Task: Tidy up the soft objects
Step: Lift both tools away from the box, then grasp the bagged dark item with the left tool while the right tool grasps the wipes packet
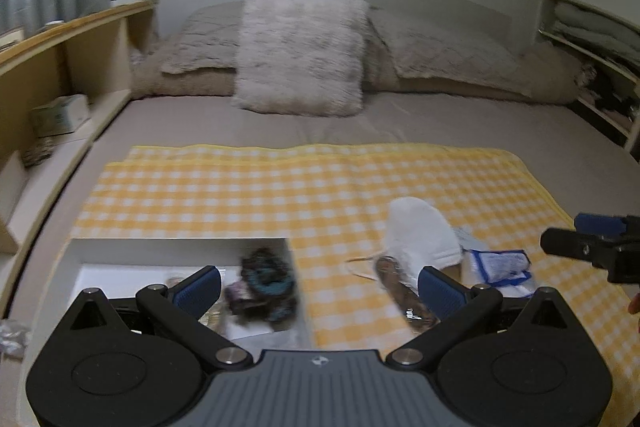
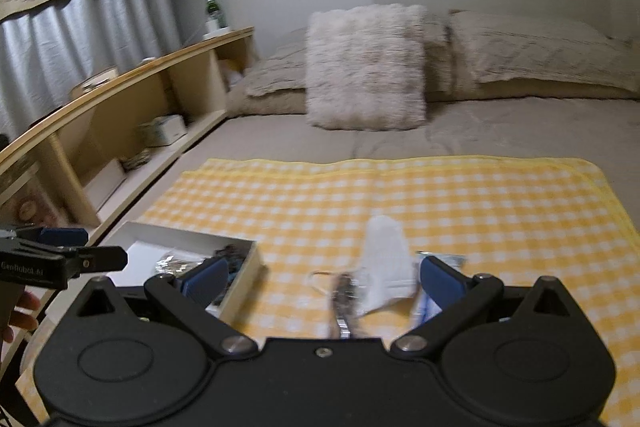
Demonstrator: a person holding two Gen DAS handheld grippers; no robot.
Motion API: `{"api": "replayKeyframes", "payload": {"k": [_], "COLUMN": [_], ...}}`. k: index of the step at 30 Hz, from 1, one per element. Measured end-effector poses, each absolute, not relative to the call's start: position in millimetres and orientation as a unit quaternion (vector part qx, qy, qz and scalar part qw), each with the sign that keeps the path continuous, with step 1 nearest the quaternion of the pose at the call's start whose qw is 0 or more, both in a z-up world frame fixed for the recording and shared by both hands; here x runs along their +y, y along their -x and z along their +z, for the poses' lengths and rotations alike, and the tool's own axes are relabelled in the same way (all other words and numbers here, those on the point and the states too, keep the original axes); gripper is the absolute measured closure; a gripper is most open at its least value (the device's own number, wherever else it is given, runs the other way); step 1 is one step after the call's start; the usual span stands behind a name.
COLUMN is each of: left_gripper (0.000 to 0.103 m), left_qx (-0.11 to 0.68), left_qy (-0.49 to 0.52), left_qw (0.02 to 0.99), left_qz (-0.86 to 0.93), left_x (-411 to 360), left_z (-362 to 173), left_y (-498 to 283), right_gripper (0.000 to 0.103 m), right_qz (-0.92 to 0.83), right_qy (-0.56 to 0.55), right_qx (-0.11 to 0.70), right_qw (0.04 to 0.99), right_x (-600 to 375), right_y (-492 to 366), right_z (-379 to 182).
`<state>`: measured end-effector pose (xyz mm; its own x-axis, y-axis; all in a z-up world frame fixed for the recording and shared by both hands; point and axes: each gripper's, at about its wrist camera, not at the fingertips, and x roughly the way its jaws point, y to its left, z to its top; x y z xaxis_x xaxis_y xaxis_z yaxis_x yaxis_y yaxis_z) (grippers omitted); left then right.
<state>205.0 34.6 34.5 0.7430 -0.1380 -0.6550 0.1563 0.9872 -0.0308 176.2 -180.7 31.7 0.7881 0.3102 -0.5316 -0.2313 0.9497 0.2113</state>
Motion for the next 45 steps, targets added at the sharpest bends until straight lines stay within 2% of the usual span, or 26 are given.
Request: {"api": "replayKeyframes", "payload": {"k": [14,21,30,39,45], "left_gripper": [0.000,0.000,0.000,0.000,0.003], "left_qx": [0.393,0.421,0.472,0.499,0.509], "left_qy": [-0.015,0.011,-0.010,-0.019,-0.027], "left_qw": [0.910,0.899,0.875,0.859,0.853], "left_qz": [-0.127,-0.120,-0.105,-0.113,-0.113], "left_x": [-41,-59,-68,-77,-79], "left_z": [-5,-29,-75,-104,-117], "left_y": [-256,-291,-329,-349,-356], "right_gripper": [0.000,0.000,0.001,0.002,0.005], "right_qz": [0.029,0.020,-0.056,-0.030,0.046], "right_qy": [-0.080,-0.042,-0.007,0.083,0.102], "right_qx": [0.324,0.339,0.369,0.428,0.486], "right_qw": [0.942,0.940,0.928,0.899,0.867], "right_x": [-260,-281,-298,-286,-284], "right_y": [-197,-218,-279,-305,-278], "right_z": [-2,-26,-65,-107,-103]}}
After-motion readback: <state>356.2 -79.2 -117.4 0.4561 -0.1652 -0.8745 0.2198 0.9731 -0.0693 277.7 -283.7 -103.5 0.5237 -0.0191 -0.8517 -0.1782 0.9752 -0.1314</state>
